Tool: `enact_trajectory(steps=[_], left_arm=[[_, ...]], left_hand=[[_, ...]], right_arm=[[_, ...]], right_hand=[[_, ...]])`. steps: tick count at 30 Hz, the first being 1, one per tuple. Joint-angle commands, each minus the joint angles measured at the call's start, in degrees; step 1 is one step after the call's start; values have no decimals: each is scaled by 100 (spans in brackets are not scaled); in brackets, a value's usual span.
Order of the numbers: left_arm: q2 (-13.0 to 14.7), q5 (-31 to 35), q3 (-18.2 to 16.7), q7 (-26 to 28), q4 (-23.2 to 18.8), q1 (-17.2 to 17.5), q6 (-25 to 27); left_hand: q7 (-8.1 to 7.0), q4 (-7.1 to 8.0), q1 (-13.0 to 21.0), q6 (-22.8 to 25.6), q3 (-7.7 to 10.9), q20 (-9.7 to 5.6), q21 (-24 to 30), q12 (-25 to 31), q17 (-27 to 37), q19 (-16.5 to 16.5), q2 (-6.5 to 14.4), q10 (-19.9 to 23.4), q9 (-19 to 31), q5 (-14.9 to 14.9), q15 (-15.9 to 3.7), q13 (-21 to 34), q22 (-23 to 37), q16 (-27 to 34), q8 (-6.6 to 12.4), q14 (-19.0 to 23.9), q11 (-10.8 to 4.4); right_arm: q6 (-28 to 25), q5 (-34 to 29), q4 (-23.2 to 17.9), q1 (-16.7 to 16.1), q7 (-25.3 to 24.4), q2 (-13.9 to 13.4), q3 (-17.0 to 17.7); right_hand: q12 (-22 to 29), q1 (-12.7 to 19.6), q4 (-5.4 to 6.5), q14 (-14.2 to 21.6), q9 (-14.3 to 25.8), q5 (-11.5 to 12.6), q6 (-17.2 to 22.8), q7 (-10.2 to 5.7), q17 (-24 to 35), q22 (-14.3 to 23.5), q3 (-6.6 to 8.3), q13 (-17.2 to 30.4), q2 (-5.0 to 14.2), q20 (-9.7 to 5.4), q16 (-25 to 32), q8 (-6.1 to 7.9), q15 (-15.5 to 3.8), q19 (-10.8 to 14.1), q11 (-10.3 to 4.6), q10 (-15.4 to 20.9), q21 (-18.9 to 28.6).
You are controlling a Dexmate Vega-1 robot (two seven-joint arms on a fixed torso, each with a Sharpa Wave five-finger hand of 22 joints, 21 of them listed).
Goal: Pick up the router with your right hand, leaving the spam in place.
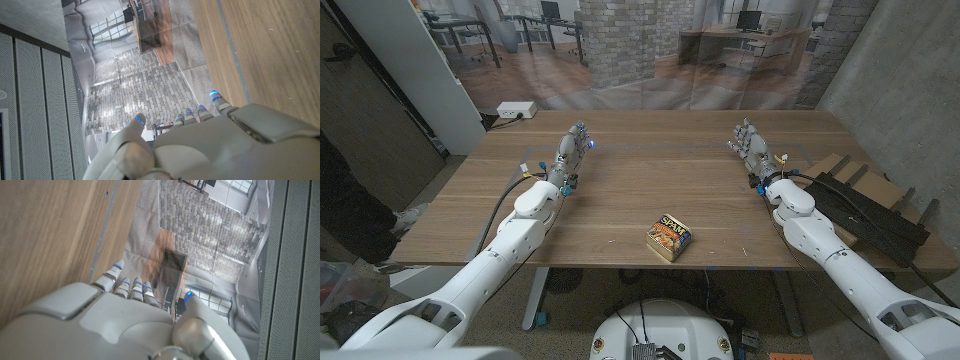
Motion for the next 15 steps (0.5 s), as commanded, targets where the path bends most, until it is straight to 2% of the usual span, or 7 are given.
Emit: enact_trajectory(steps=[1, 7, 15], left_arm=[[-602, 605, -744, -447, 139, 79, 260], [-882, 906, -1080, -680, 207, 73, 365], [-1190, 1238, -1407, -942, 368, -17, 418]], left_hand=[[-6, 6, 2, -75, 36, 5, 18, 25, 28, -308, 310, -45, 23, 32, -8, 18, 23, 37, 25, -621, -2], [-7, 5, 1, -78, 35, 10, 10, 22, 28, -307, 311, -50, 23, 35, -5, 18, 23, 36, 25, -623, 13], [-9, 4, 0, -78, 31, 11, 1, 25, 28, -302, 308, -41, 23, 38, -6, 18, 24, 38, 25, -619, 6]], right_arm=[[-543, -1501, -106, -177, 871, 1173, 1386], [-606, -2125, -215, -189, 1207, 1653, 1900], [-643, -2797, -474, -217, 1497, 1970, 2311]], right_hand=[[22, 54, -6, -47, 15, 32, -5, 58, 21, 11, 24, 27, -8, 15, 37, 33, 4, 52, 39, -22, 23], [23, 79, -48, -49, 13, 35, -9, 79, 16, 10, 7, 27, -62, 28, 35, 33, 18, 53, 61, -25, 22], [32, 145, -126, -51, 12, 42, 23, 99, 11, 6, 0, 26, -123, 44, 33, 49, 33, 52, 91, -2, 19]])
